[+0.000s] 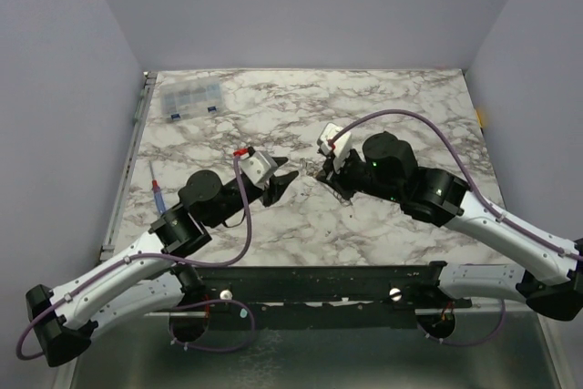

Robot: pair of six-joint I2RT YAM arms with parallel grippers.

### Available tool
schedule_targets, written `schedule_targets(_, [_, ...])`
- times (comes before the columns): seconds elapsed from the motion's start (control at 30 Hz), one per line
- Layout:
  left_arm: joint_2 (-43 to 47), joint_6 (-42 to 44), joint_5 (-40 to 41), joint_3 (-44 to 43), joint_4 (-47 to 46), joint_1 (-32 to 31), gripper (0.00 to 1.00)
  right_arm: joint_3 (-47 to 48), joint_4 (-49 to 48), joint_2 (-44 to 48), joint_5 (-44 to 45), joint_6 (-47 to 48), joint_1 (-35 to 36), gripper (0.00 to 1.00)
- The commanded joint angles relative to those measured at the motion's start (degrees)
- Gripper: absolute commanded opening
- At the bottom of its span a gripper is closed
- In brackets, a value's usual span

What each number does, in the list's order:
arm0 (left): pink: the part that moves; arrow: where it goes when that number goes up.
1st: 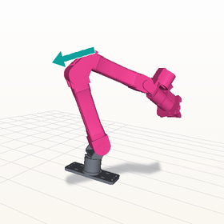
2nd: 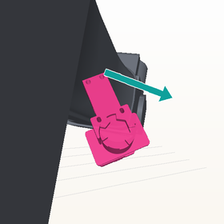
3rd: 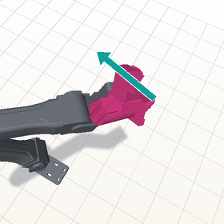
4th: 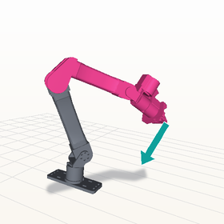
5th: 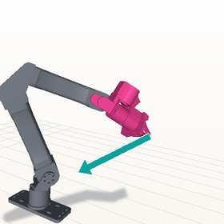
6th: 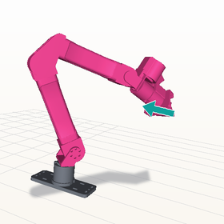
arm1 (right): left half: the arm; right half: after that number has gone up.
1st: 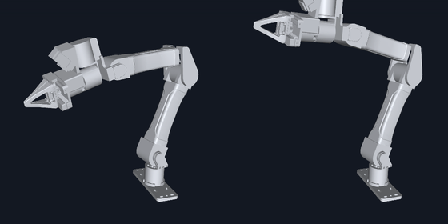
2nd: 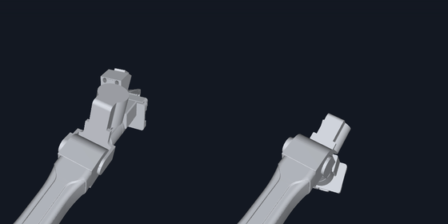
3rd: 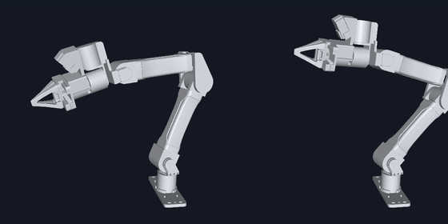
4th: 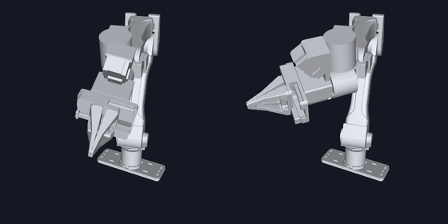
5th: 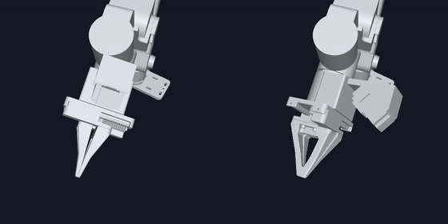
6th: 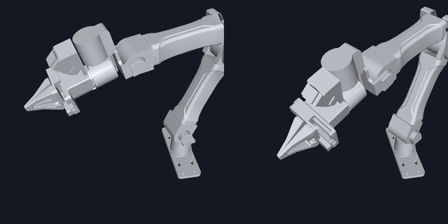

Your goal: Put the keys on the keyring

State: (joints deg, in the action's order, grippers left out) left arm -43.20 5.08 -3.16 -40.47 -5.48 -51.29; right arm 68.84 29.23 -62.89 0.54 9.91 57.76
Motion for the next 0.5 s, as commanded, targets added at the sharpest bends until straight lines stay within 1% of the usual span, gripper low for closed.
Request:
schedule_targets(0.0, [-0.69, 5.80, 7.73, 0.07, 0.37, -1.43, 0.45, 1.80, 2.76, -1.24, 4.79, -4.10, 0.10, 0.01])
schedule_targets(0.13, [-1.02, 9.59, 12.19, 1.23, -3.16, -2.84, 0.46, 2.23, 2.67, -1.50, 5.38, -5.17, 0.10, 0.01])
schedule_targets(0.27, [-3.06, 11.54, 11.93, 1.36, -5.75, -4.78, 0.46, 2.62, 2.76, -2.04, 6.75, -5.69, 0.10, 0.00])
schedule_targets(0.47, [-7.15, 14.39, 14.15, 0.32, -7.07, -8.67, 0.49, 2.70, 3.19, -2.57, 7.40, -5.69, 0.10, 0.01])
